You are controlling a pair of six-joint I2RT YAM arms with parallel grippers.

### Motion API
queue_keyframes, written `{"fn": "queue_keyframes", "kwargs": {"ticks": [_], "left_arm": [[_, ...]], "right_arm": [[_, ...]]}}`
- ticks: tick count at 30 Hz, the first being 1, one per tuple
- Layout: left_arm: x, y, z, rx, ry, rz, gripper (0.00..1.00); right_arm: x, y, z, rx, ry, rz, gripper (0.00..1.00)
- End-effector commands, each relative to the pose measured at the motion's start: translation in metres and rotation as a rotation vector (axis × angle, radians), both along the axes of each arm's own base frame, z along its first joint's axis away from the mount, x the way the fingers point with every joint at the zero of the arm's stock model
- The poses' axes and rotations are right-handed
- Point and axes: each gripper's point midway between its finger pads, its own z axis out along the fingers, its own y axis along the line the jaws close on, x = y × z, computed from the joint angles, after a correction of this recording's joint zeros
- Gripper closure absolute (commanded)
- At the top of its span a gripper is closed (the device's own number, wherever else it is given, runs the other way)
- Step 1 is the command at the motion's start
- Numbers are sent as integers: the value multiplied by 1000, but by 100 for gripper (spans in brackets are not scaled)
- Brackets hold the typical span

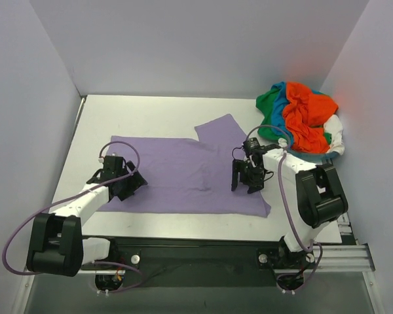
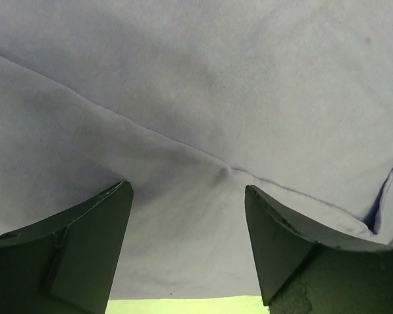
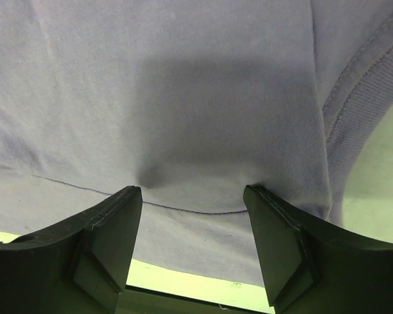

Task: Fold and stack the t-shirts
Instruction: Fold the flattened tshirt in 1/3 of the way, then grap the side of the flattened tshirt furthest away from the robot with both arms

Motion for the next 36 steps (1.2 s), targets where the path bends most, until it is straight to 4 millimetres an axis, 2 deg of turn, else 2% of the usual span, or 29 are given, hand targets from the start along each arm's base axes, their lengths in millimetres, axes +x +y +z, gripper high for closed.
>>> {"fn": "queue_keyframes", "kwargs": {"ticks": [1, 17, 31, 36], "left_arm": [[-56, 4, -31, -8, 189, 48, 19], [-97, 13, -25, -20, 192, 126, 19], [-103, 7, -19, -32, 171, 142, 19], [-100, 6, -15, -33, 158, 135, 19]], "right_arm": [[-47, -24, -18, -83, 148, -40, 33], [-87, -33, -12, -89, 203, -118, 33], [-123, -38, -10, -86, 293, -163, 33], [-123, -39, -2, -84, 275, -165, 33]]}}
